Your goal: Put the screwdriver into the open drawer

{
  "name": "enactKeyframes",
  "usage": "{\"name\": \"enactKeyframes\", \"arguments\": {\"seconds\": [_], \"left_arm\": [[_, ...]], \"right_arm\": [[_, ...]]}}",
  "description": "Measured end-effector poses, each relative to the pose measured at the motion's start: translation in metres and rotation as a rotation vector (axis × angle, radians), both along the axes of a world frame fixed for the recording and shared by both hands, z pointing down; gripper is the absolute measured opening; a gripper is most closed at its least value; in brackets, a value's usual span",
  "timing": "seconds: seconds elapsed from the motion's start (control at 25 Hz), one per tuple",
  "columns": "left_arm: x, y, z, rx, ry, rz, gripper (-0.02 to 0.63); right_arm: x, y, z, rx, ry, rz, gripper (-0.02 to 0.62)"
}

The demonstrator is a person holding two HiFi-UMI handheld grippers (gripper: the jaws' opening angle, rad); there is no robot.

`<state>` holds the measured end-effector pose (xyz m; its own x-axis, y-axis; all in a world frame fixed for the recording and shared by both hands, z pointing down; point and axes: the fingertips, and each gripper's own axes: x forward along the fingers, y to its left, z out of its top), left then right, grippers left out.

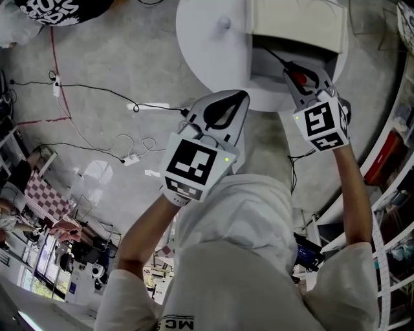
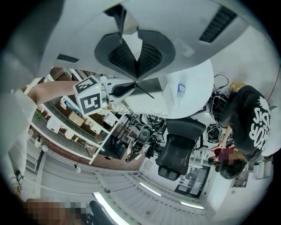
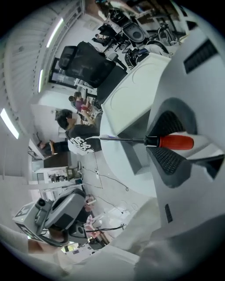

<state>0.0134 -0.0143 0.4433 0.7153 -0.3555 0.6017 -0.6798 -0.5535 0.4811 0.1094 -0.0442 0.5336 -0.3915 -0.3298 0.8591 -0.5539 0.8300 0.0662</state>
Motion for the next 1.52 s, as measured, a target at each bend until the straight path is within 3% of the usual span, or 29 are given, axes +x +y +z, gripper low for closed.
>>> {"name": "enactKeyframes", "arguments": {"seconds": [0.36, 1.24, 1.52], "left_arm": [[-0.007, 0.002, 0.014, -0.025, -0.007, 0.000, 0.011], [-0.009, -0.006, 0.018, -0.028, -0.001, -0.021, 0.010], [-0.008, -0.005, 0.019, -0.023, 0.003, -0.012, 0.010]], "right_arm": [[0.013, 0.003, 0.044, -0.118, 0.179, -0.029, 0.130], [0.008, 0.012, 0.081, -0.274, 0.265, -0.091, 0.131], [0.007, 0.008, 0.088, -0.271, 0.308, -0.116, 0.135]]}}
